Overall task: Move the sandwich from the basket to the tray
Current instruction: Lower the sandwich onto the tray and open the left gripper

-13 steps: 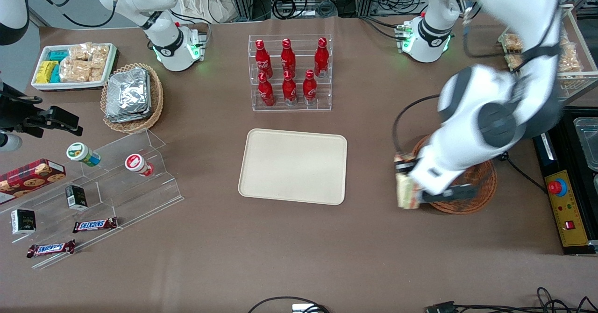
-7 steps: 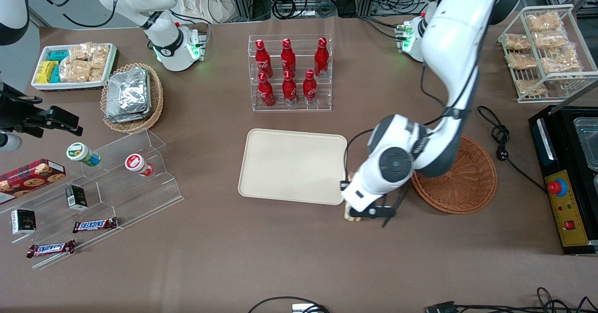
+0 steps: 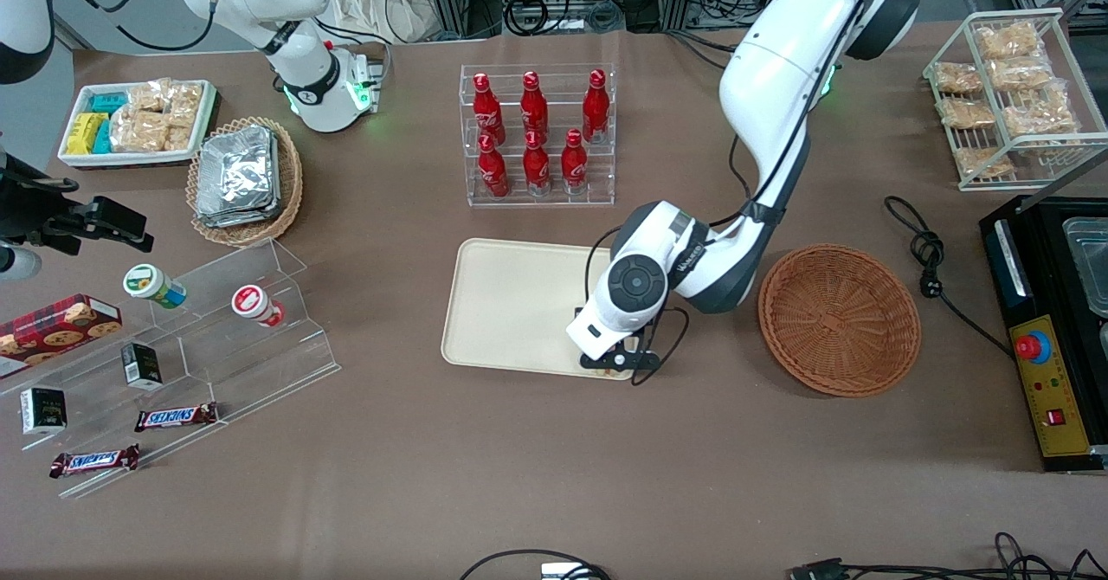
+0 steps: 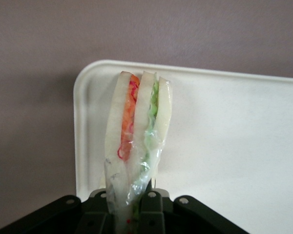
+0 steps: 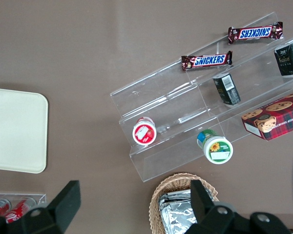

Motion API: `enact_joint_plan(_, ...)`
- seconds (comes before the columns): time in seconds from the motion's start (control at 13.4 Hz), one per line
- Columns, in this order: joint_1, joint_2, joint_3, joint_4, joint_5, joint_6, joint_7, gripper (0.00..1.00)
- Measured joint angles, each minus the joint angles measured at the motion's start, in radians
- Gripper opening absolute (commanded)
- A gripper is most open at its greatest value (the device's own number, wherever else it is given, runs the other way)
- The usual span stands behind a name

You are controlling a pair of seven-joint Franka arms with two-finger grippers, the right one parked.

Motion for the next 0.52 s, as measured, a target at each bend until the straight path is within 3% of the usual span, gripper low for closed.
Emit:
enact_joint_plan(0.15, 0.001, 0.005, 0.001, -0.017, 0.0, 0.015, -0.044, 0.02)
enact_joint_plan(0.22, 0.001, 0.004, 0.001, -0.017, 0.0, 0.015, -0.061, 0.21)
enact_joint_plan(0.3, 0.001, 0.004, 0.001, -0.017, 0.0, 0.015, -0.077, 0.93)
enact_joint_plan(0.37, 0.001, 0.004, 0.001, -0.017, 0.0, 0.015, -0.096, 1.0)
enact_joint_plan(0.52, 0.001, 0.004, 0.001, -0.018, 0.0, 0.015, -0.129, 1.0)
